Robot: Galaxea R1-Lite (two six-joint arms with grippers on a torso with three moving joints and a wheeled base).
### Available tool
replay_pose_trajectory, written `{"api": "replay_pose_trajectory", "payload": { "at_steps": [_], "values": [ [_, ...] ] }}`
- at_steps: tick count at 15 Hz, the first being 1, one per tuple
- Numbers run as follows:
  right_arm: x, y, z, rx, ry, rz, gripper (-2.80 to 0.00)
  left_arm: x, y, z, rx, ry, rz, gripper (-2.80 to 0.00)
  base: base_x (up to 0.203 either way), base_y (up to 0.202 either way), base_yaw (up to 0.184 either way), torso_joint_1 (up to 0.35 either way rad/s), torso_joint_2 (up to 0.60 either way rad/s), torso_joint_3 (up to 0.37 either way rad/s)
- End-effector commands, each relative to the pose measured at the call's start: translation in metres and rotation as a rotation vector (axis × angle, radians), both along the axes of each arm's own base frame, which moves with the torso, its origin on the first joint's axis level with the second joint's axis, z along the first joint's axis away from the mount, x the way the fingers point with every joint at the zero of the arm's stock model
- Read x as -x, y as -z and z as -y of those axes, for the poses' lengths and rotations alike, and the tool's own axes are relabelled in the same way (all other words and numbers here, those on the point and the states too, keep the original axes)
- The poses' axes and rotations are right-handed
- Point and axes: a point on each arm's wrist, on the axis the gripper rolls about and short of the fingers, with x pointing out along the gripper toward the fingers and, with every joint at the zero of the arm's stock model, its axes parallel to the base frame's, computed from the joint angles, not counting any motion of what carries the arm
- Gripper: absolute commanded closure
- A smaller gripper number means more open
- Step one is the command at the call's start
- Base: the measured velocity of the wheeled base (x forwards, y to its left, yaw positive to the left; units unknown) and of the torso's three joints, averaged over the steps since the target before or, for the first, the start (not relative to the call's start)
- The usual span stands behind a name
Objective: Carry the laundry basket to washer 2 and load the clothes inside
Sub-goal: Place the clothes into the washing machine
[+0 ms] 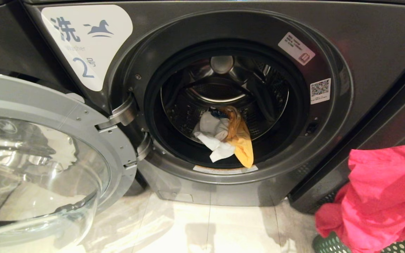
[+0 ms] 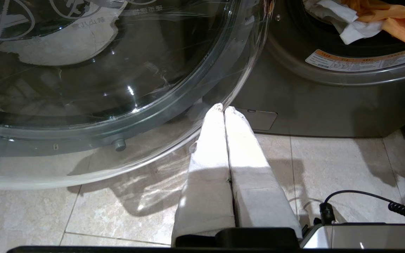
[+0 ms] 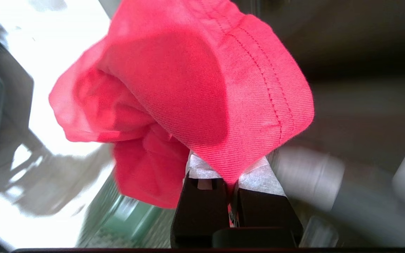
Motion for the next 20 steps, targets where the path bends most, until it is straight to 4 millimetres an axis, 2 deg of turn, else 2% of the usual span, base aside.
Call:
{"api": "replay_pose_trajectory", "payload": {
  "at_steps": [1,3,5,8,10,15,18,20],
  "values": [
    [0.007,-0.017,-0.016,0.012,-0.223,0.076,0.0,0.0,0.0,0.0,0.0,-0.001,0.002,0.0,0.0,0.0,0.0,0.0,0.0,0.0],
    [-0.001,-0.042,-0.036,0.013,-0.434,0.131,0.0,0.0,0.0,0.0,0.001,-0.001,0.0,0.0,0.0,0.0,0.0,0.0,0.0,0.0],
    [-0.023,-0.06,-0.062,0.007,-0.563,0.152,0.0,0.0,0.0,0.0,0.0,-0.001,0.0,0.0,0.0,0.0,0.0,0.0,0.0,0.0],
    [-0.065,-0.066,-0.094,-0.027,-0.601,0.285,0.0,0.0,0.0,0.0,0.0,-0.001,0.002,0.0,0.0,0.0,0.0,0.0,0.0,0.0],
    [-0.087,-0.054,-0.11,-0.054,-0.61,0.388,0.0,0.0,0.0,0.0,0.0,-0.001,0.001,0.0,0.0,0.0,0.0,0.0,0.0,0.0],
    [-0.144,-0.001,-0.147,-0.132,-0.588,0.732,0.0,0.0,0.0,0.0,0.0,-0.001,0.001,0.0,0.0,0.0,0.0,0.0,0.0,0.0],
    [-0.177,0.035,-0.167,-0.152,-0.582,0.815,0.0,0.0,0.0,0.0,0.001,-0.001,0.0,0.0,0.0,0.0,0.0,0.0,0.0,0.0],
    [-0.193,0.048,-0.177,-0.164,-0.59,0.842,0.0,0.0,0.0,0.0,0.0,-0.001,0.001,0.0,0.0,0.0,0.0,0.0,0.0,0.0]
  ]
}}
